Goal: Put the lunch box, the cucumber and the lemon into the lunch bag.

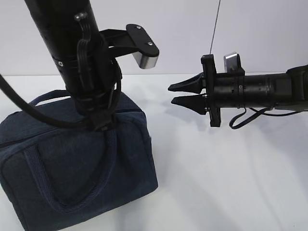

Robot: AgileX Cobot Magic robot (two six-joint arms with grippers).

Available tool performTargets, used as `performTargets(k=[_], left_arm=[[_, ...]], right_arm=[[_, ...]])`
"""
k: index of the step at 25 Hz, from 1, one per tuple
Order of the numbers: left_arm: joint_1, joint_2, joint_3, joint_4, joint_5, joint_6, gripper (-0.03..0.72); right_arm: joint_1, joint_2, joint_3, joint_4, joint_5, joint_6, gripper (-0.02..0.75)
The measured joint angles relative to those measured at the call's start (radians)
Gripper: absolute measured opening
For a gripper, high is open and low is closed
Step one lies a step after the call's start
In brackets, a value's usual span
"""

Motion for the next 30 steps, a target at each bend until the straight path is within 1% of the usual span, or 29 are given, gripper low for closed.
performTargets(k=[3, 8, 11, 14, 16, 21, 25, 30], left_arm=[[-0.006, 0.0, 0.0, -0.004, 0.0, 0.063, 0.02], [-0.045, 0.0, 0.0, 0.0, 0.0, 0.17, 0.02], [-0.066, 0.0, 0.0, 0.034, 0.0, 0.249, 0.02], [-0.075, 0.0, 0.0, 0.075, 0.0, 0.297, 0.02], [-0.075, 0.0, 0.0, 0.102, -0.002, 0.311, 0.02], [-0.075, 0.0, 0.0, 0.109, -0.003, 0.344, 0.02], [-0.075, 0.0, 0.0, 0.087, -0.003, 0.346, 0.02], [-0.076, 0.0, 0.0, 0.051, -0.001, 0.341, 0.022]], right_arm=[[-0.005, 0.0, 0.0, 0.0, 0.047, -0.049, 0.238], [-0.005, 0.0, 0.0, -0.002, 0.063, -0.116, 0.238], [-0.005, 0.0, 0.0, -0.002, 0.068, -0.161, 0.238], [-0.006, 0.0, 0.0, -0.013, 0.073, -0.202, 0.237], [-0.006, 0.0, 0.0, -0.023, 0.075, -0.222, 0.237], [-0.006, 0.0, 0.0, -0.061, 0.075, -0.247, 0.237], [-0.016, 0.0, 0.0, -0.073, 0.075, -0.254, 0.236], [-0.056, 0.0, 0.0, -0.076, 0.097, -0.257, 0.236]])
